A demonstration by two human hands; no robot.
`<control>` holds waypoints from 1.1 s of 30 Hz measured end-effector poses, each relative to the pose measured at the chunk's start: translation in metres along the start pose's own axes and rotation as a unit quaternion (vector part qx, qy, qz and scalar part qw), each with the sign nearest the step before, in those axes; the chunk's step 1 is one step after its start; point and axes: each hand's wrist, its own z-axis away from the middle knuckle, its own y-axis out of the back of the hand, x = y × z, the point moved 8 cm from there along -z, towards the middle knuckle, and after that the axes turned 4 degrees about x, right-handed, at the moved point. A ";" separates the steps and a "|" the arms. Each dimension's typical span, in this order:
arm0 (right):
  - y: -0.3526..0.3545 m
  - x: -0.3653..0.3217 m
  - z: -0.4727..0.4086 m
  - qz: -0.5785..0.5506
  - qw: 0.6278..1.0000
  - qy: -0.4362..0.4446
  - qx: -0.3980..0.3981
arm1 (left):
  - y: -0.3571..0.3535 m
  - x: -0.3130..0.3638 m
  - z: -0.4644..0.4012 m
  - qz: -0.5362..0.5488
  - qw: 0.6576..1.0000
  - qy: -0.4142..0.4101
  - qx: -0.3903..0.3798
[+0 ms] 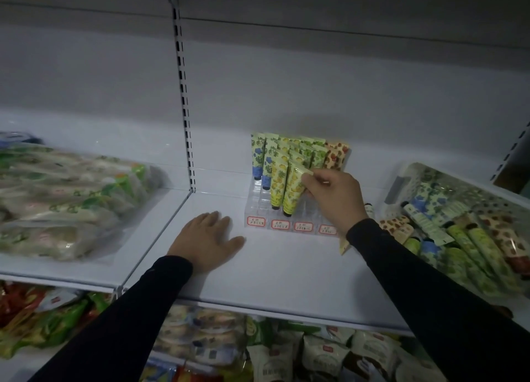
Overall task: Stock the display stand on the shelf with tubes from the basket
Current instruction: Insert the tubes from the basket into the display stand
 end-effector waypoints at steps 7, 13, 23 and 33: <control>-0.005 -0.009 0.006 0.029 0.999 0.039 -0.001 | 0.003 0.000 0.000 0.008 1.000 0.003 0.009; -0.010 -0.016 0.001 0.088 0.992 0.092 -0.012 | 0.007 0.003 0.003 0.015 1.000 0.011 -0.001; -0.016 -0.020 0.001 0.120 0.988 0.102 -0.002 | 0.014 0.008 0.007 0.015 1.000 0.022 -0.006; -0.014 -0.021 -0.003 0.112 0.988 0.110 -0.004 | 0.019 0.012 0.009 0.023 0.999 0.030 0.002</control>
